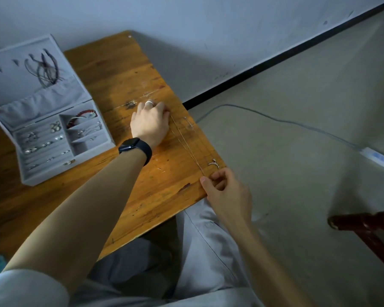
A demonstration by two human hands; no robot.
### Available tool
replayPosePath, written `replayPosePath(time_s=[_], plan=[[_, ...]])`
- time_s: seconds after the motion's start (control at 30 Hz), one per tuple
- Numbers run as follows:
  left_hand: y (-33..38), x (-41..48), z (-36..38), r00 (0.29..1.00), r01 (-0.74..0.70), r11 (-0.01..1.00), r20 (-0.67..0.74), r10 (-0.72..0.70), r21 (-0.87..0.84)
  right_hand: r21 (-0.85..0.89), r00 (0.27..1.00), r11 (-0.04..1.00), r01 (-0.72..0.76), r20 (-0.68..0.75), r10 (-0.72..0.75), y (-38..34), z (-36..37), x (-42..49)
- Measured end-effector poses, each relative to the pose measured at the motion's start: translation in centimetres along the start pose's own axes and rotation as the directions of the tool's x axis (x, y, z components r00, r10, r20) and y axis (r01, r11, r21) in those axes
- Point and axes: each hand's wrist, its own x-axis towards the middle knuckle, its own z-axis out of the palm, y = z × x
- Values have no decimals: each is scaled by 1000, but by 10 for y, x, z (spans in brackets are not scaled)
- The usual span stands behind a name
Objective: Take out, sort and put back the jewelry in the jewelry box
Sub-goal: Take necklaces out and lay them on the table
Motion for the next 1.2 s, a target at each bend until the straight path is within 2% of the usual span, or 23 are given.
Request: replayPosePath(time_s=[0.17,0.33,0.43,0.53,0.63,0.83,0.97,1.2], plan=[[-3,-3,-3,1000,-9,1000,-4,9,-6,-94,984,980,174,-32,-178,6,-2,-8],[-5,-7,-11,999,-17,999,31,19,-50,-172,959,948,269,-41,-280,14,1,-12],[-11,-16,-24,998,-28,999,58,25,41,-212,881,877,431,-112,-460,8,-3,-7],[-26,-30,-44,998,-37,990,48,31,139,-325,793,776,541,-109,-599,-18,-7,11],[-48,-47,-71,999,-33,989,-5,34,145,-372,725,687,624,-52,-687,-54,-5,30],[-105,-88,-121,993,110,982,-67,-100,155,-443,641,506,740,235,-731,-138,16,47],[-142,-115,-151,971,228,963,-101,-215,141,-448,575,420,789,300,-761,-188,46,40],[-198,-138,-191,939,309,943,-194,-282,124,-385,472,335,860,350,-809,-254,93,27]])
